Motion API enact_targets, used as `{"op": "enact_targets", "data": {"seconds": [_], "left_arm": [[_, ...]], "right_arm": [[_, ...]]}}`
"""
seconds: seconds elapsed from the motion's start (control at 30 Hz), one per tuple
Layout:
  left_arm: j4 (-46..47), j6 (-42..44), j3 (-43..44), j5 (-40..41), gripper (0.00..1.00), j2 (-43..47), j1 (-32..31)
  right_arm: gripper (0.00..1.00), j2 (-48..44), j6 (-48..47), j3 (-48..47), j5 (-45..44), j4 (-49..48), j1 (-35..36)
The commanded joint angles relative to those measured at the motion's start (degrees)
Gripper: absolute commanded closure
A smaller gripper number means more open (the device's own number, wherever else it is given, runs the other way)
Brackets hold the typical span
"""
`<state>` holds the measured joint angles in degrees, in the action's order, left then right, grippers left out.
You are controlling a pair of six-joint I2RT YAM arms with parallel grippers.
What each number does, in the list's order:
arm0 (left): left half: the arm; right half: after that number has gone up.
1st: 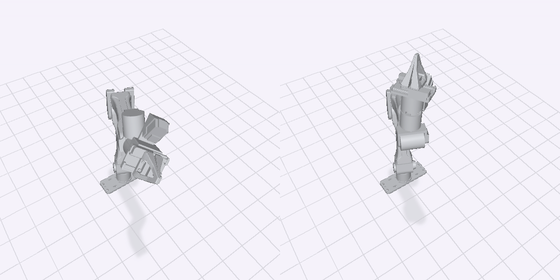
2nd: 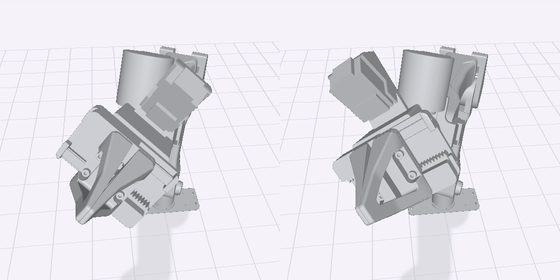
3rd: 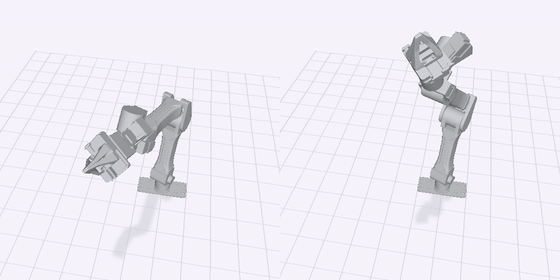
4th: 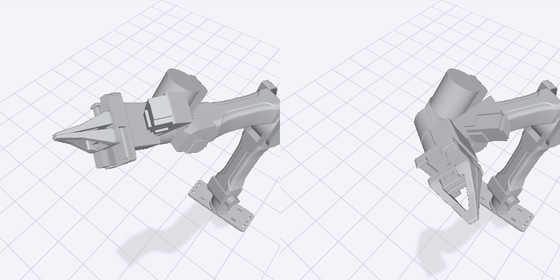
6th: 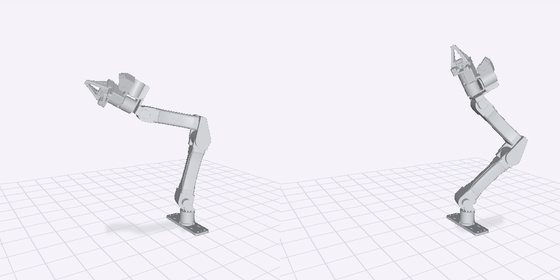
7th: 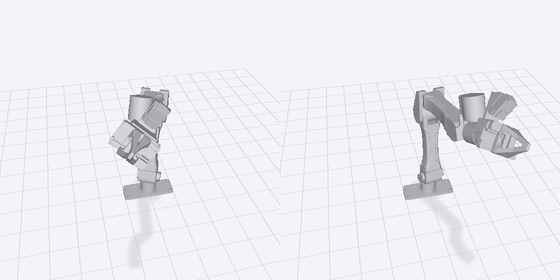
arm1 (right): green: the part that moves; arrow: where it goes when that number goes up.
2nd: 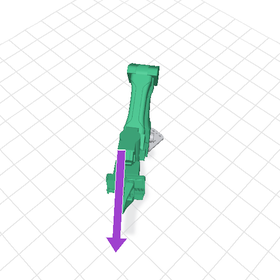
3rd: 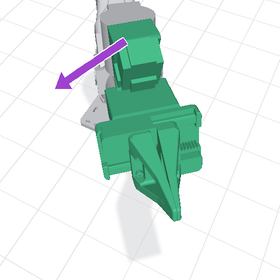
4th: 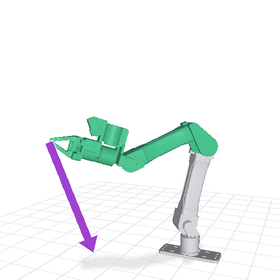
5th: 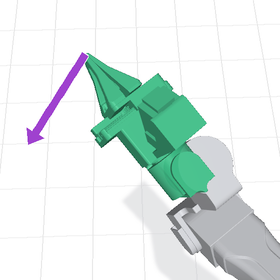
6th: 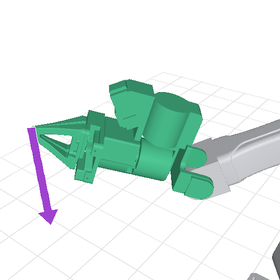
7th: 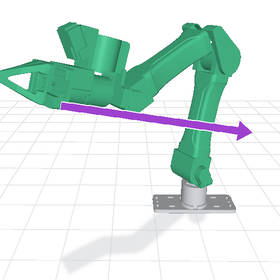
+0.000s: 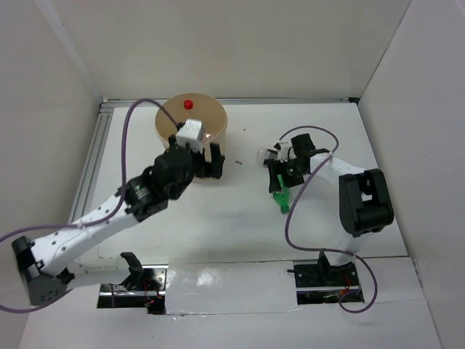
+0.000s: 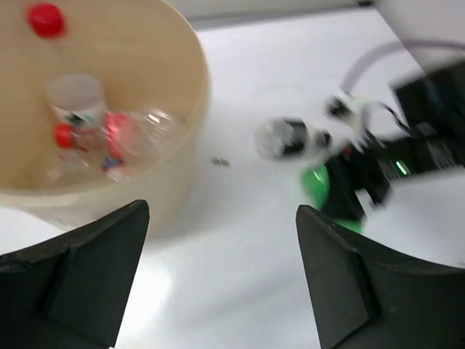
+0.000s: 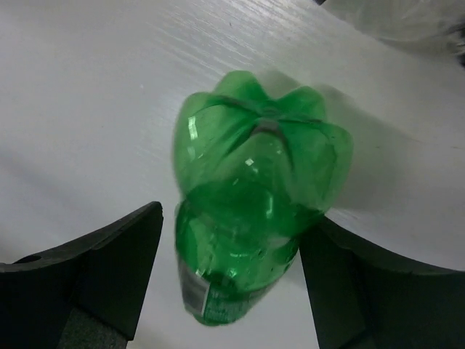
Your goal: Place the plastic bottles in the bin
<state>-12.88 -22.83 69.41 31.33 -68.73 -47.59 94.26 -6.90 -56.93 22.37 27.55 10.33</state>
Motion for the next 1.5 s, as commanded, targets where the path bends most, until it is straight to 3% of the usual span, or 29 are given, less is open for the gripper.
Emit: {"op": "enact_targets", "data": {"seconds": [0.0,0.03,0.07,0.2,0.33,0.37,0.43,0.53,0.7,0.77,0.9,0.93,0.97,1.0,1.03,1.07,1.2,1.3,1.47], "left_arm": [[5.9,0.5,-12.7,-9.2,0.06,7.2,-4.0],[5.9,-2.8,-15.5,-9.7,0.06,8.8,-5.1],[5.9,-4.6,-20.7,-9.7,0.06,11.4,-6.4],[7.6,-11.2,-30.6,-8.0,0.09,14.9,-14.1],[9.2,-17.0,-36.4,-6.1,0.09,12.9,-20.3],[9.7,-19.4,-37.1,-6.1,0.09,12.3,-20.3],[10.3,-21.5,-39.3,-6.1,0.09,11.8,-21.7],[11.9,-23.6,-40.6,-6.1,0.09,11.1,-22.2],[12.6,-23.6,-41.1,-6.6,0.09,10.5,-22.7],[12.6,-23.6,-40.6,-6.6,0.09,10.0,-22.7],[12.6,-23.6,-40.6,-6.6,0.09,10.0,-22.7],[12.6,-23.6,-40.6,-6.6,0.09,10.0,-22.7],[12.1,-24.1,-41.2,-6.1,0.09,11.3,-22.7],[12.1,-24.6,-41.2,-6.1,0.09,11.3,-22.7],[12.1,-24.6,-41.8,-6.1,0.09,11.3,-22.7],[11.6,-24.6,-41.8,-5.6,0.09,12.0,-22.7],[11.6,-25.3,-43.1,-5.6,0.09,13.4,-23.2],[11.0,-25.3,-43.1,-5.1,0.09,13.4,-23.2],[11.7,-25.3,-44.2,-5.1,0.09,14.0,-23.2]], "right_arm": [[0.21,2.9,1.5,-0.4,-3.3,-2.9,1.3],[0.27,3.5,1.0,-1.1,-3.3,-2.9,1.3],[0.45,3.5,1.0,-1.1,-2.5,-2.9,1.3],[0.74,0.0,-7.4,-7.8,7.6,3.4,0.1],[0.76,-2.8,-19.6,-25.2,23.9,13.1,0.1],[0.76,-2.8,-20.3,-32.5,25.3,12.1,0.1],[0.76,-2.8,-17.1,-37.8,27.1,6.4,1.4],[0.72,-0.2,-9.2,-46.1,28.8,-9.7,4.4],[0.60,15.3,1.8,-67.0,31.5,-12.2,11.1],[0.53,20.6,3.3,-72.2,29.4,-13.3,14.4],[0.49,26.6,5.7,-75.5,28.3,-16.7,17.4],[0.44,27.6,5.8,-78.0,28.3,-16.7,18.4],[0.16,29.5,4.4,-80.9,27.8,-14.3,18.4],[0.16,30.0,4.3,-80.9,27.8,-14.3,18.4],[0.07,30.0,3.7,-81.7,27.8,-14.3,18.4],[0.05,30.0,3.0,-81.7,27.1,-14.3,18.4],[0.00,26.0,-1.6,-79.5,25.9,-11.7,13.5],[0.00,23.2,-12.7,-74.7,26.4,-6.7,8.1],[0.03,16.8,-42.6,-62.7,24.9,12.6,1.5]]}}
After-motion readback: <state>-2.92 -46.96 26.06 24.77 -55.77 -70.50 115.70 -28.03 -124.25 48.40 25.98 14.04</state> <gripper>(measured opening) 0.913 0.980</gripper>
